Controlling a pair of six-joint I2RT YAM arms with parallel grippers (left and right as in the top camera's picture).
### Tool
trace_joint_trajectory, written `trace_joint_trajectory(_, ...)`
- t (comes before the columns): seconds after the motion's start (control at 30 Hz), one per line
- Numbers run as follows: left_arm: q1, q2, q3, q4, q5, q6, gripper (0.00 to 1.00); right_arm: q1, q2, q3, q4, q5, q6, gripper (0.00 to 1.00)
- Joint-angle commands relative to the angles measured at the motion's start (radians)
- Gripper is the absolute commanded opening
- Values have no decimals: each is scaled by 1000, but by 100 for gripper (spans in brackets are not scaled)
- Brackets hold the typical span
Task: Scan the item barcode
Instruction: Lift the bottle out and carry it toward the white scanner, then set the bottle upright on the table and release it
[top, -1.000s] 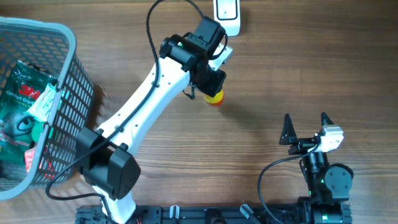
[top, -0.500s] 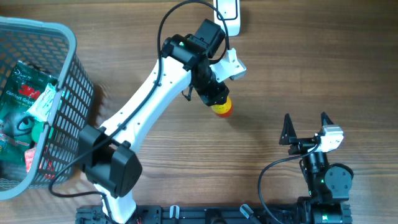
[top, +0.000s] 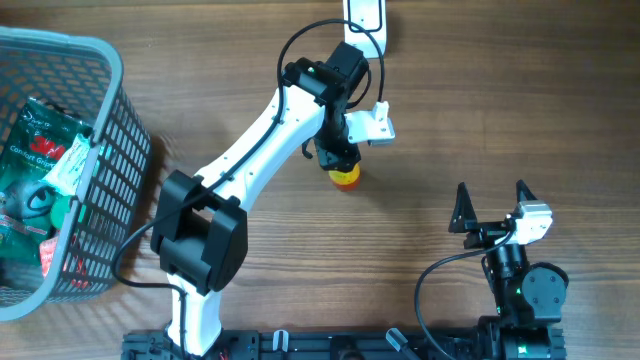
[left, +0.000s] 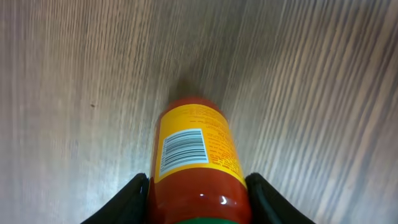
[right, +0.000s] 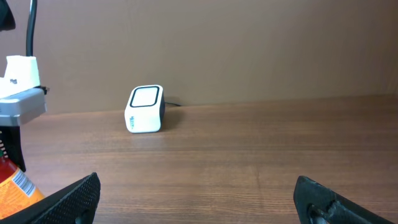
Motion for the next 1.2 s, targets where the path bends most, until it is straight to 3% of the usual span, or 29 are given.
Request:
trace_joint_trajectory(0.0,-30,-9,6,-5,-128,140,35,-2,-8,-1,2,17,-9,100)
trace_joint_trajectory(0.23,-124,-13,6,-55,-216,285,35,-2,-8,-1,2,17,-8,100)
trace_joint_trajectory(0.37,-137,-34,6,-99,-212,299,40,-2,-8,-1,2,17,-8,100)
trace_joint_trajectory(0.43,-125,-60,6,-98,-199,299,52,-2,-8,-1,2,17,-8,100)
trace_joint_trajectory(0.57,-105,-70,6,-98,-116,288,97,-2,-8,-1,2,17,-8,100)
trace_joint_trajectory(0.73,-105,-103,7,-92,-170,229,100,-2,-8,-1,2,17,-8,100)
trace_joint_trajectory(0.83,-104,-168,11,-86,-225,143,100,-2,-8,-1,2,17,-8,100)
trace_joint_trajectory(0.9,-98,-234,11,-9,-367,40,100,-2,-8,-1,2,17,-8,100)
trace_joint_trajectory(1.03,-56,-372,17,152,-428,-252,100,-2,-8,-1,2,17,-8,100)
trace_joint_trajectory(1.07,-31,-432,17,187,-428,-391,100,-2,-8,-1,2,17,-8,100)
trace_joint_trajectory(1.17,27,-546,17,208,-430,-629,100,-2,-8,-1,2,17,-8,100)
